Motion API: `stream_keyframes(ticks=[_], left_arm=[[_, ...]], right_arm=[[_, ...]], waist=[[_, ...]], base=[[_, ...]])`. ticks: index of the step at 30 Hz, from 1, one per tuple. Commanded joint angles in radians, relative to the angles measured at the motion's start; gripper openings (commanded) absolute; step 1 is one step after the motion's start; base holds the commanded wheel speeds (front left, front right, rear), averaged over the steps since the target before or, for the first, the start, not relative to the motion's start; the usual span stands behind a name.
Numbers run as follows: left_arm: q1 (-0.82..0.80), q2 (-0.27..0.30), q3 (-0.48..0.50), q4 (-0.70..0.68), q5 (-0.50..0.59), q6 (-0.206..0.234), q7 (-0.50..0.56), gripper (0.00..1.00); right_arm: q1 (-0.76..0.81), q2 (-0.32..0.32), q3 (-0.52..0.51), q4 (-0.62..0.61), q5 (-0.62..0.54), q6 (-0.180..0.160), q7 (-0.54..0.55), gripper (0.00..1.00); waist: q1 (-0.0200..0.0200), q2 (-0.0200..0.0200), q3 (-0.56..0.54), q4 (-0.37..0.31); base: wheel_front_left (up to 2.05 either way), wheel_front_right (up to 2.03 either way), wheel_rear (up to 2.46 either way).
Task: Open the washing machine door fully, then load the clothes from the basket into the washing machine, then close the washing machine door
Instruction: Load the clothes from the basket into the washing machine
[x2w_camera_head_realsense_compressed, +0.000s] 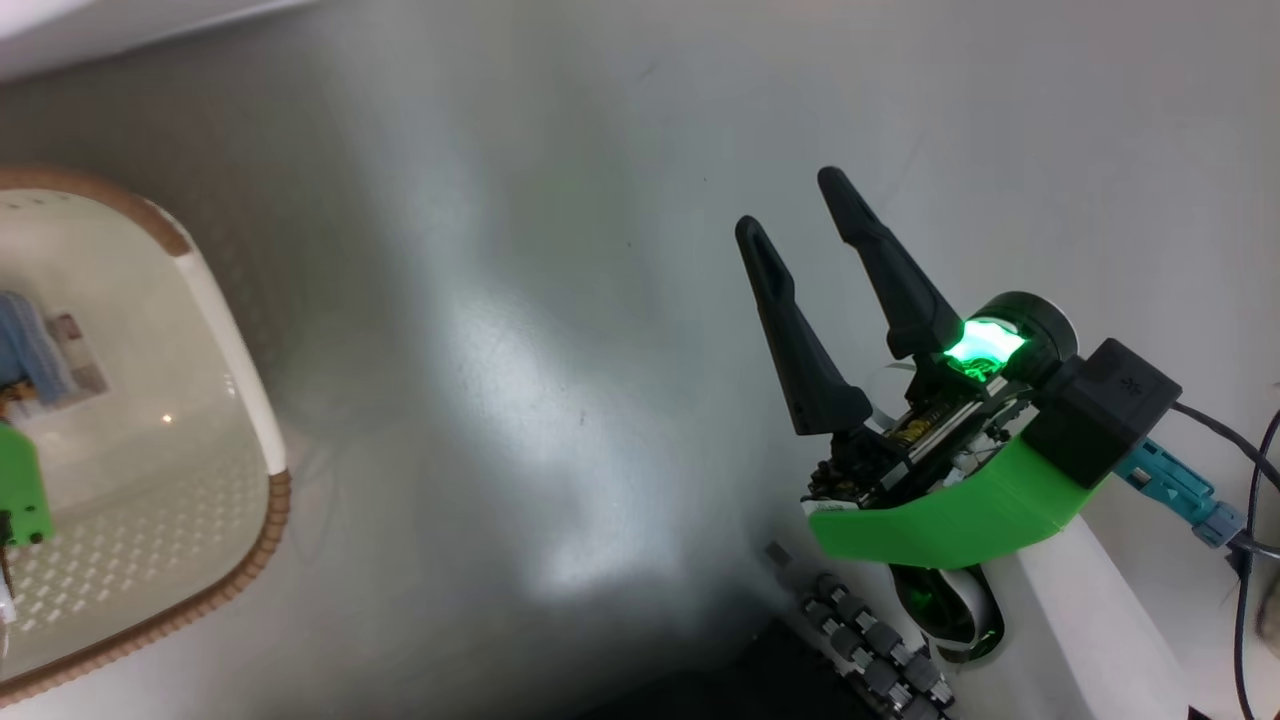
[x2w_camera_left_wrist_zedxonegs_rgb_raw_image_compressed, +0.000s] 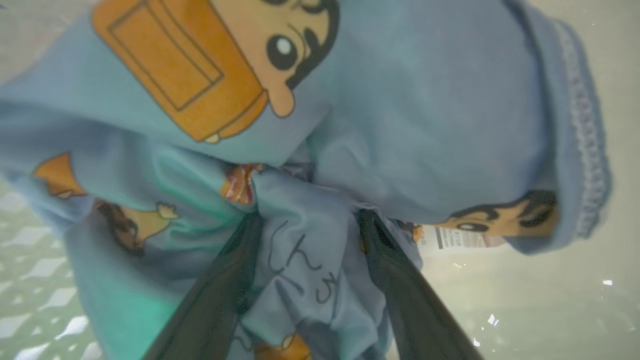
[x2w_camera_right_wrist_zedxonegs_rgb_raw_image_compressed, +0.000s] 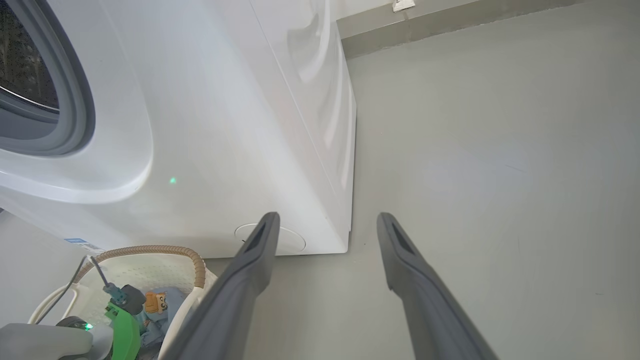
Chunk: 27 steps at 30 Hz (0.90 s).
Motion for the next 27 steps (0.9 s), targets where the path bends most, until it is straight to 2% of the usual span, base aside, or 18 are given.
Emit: stream_keyframes(ticks=[1,4,5,6,8,16,27], left_arm=[[0.018,0.047,0.026,0.008,-0.009,0.012,0.004,1.00],[0.016,0.050,0.028,0.010,-0.015,0.019,0.018,1.00],[0.015,0.052,0.027,0.011,-0.016,0.019,0.022,0.91],[0.014,0.053,0.032,0.011,-0.022,0.020,0.023,0.45],[0.014,0.056,0.028,0.012,-0.021,0.018,0.022,0.00],[0.004,0.048,0.054,0.013,-0.060,0.001,-0.003,0.00],[0.038,-0.023,0.088,0.010,-0.114,-0.016,-0.107,0.00]], right_arm=[[0.025,0.004,0.020,-0.027,0.004,0.002,-0.007,1.00],[0.023,0.004,0.023,-0.027,0.007,0.002,-0.007,1.00],[0.022,0.004,0.024,-0.027,0.008,0.002,-0.007,1.00],[0.021,0.004,0.024,-0.027,0.008,0.002,-0.007,1.00],[0.019,0.004,0.024,-0.025,0.010,0.002,-0.007,1.00],[0.014,0.004,0.014,-0.015,0.000,0.002,-0.007,1.00],[0.029,0.004,-0.007,0.012,-0.042,0.002,-0.007,1.00]], waist=[[0.0000,-0.0001,0.039,-0.028],[0.0000,-0.0001,0.045,-0.026],[0.0000,-0.0001,0.046,-0.026],[0.0000,-0.0001,0.046,-0.026],[0.0000,-0.0001,0.045,-0.025],[0.0000,-0.0001,0.027,-0.005],[0.0000,-0.0001,-0.078,0.046]], base=[[0.00,0.00,0.00],[0.00,0.00,0.00],[0.00,0.00,0.00],[0.00,0.00,0.00],[0.00,0.00,0.00],[0.00,0.00,0.00],[0.00,0.00,0.00]])
